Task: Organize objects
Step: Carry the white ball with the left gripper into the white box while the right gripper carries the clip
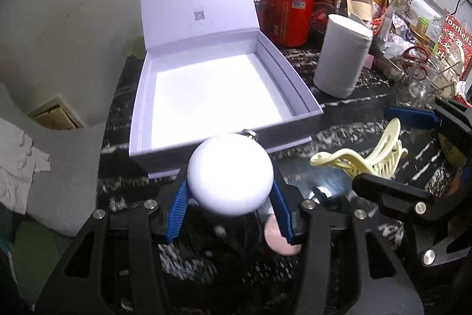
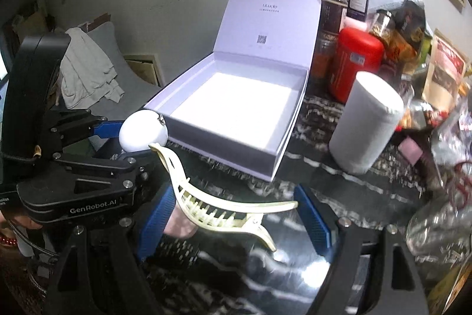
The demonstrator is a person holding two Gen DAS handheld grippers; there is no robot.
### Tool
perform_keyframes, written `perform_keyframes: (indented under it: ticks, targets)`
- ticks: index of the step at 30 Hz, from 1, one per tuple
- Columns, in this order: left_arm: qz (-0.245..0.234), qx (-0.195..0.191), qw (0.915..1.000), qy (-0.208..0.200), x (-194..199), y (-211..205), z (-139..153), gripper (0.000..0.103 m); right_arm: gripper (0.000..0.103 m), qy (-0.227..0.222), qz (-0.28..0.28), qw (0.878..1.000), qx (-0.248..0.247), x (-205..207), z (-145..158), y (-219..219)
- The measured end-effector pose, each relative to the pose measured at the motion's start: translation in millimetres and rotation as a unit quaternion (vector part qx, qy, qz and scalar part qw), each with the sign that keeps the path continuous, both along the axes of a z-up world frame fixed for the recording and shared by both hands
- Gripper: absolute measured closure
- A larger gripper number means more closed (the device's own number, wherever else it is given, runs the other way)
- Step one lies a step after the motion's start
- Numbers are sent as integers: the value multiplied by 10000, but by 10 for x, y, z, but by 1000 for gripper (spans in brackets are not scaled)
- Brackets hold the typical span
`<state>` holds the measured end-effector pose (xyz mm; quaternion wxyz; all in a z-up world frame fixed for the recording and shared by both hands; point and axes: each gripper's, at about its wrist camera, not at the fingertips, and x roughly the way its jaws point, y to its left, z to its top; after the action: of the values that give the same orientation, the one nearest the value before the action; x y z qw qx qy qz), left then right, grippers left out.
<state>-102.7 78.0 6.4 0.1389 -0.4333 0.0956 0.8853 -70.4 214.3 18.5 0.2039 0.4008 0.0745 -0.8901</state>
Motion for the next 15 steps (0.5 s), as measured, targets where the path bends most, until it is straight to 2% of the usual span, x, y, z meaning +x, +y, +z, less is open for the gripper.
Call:
perform_keyframes:
  ticks: [15]
  targets:
    - [21, -86, 9999, 127, -650, -46, 29, 53, 20, 191, 277, 9994, 129, -692, 156, -232]
